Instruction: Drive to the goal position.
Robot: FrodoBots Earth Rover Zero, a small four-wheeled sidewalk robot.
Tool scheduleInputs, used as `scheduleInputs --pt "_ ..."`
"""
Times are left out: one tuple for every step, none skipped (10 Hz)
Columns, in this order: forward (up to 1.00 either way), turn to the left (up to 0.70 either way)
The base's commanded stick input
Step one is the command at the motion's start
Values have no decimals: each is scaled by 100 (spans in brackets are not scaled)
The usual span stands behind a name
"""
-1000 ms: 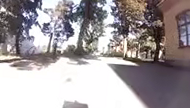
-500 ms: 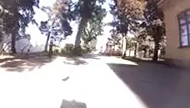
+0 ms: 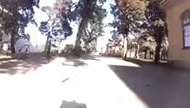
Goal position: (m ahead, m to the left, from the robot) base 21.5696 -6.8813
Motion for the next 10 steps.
scheduleInputs --pt "70 -1" --pt "70 0" --pt "70 0" --pt "70 0" --pt "70 0" --pt "70 0" --pt "70 -3" --pt "70 -11" --pt "70 -13" --pt "70 -13"
